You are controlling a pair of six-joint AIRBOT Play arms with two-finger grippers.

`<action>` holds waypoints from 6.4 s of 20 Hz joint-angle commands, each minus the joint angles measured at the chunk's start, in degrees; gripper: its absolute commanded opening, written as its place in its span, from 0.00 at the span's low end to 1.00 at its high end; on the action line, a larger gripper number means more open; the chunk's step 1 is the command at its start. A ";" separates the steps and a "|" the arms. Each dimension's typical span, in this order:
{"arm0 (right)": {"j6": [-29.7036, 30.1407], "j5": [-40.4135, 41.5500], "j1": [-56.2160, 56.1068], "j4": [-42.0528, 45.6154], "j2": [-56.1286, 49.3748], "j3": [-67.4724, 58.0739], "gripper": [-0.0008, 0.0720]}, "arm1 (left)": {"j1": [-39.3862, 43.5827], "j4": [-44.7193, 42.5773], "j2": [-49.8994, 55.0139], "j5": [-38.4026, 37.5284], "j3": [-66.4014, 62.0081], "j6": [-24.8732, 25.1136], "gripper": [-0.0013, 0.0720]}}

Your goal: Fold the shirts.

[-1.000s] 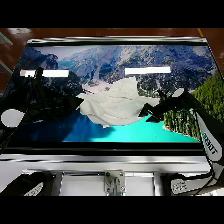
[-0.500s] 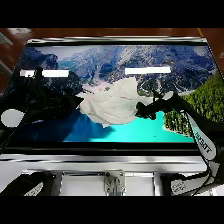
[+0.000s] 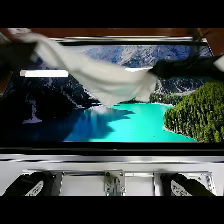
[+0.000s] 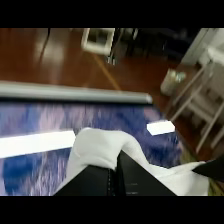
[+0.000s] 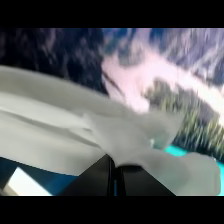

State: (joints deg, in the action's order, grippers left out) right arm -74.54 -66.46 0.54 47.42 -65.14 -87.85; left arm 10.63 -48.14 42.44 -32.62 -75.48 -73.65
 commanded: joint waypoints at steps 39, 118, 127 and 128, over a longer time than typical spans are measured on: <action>-6.27 22.12 10.64 2.14 -12.59 23.85 0.86 | -9.90 -1.88 31.58 -15.19 12.41 -12.61 0.85; -9.70 -13.09 13.64 23.43 5.03 -3.10 0.09 | -27.02 -14.86 2.38 -40.24 -11.37 -6.14 0.07; -12.70 13.97 12.59 2.10 -27.10 -0.46 0.09 | -20.98 -5.27 26.27 -19.93 2.19 -3.45 0.07; -12.70 16.76 11.89 2.32 -28.92 -0.46 0.10 | -19.47 -5.27 28.92 -18.14 2.19 -3.45 0.07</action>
State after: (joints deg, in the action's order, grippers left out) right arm -86.96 -59.75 13.52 56.01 -86.94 -88.51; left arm -12.14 -56.23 63.81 -57.49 -74.72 -78.39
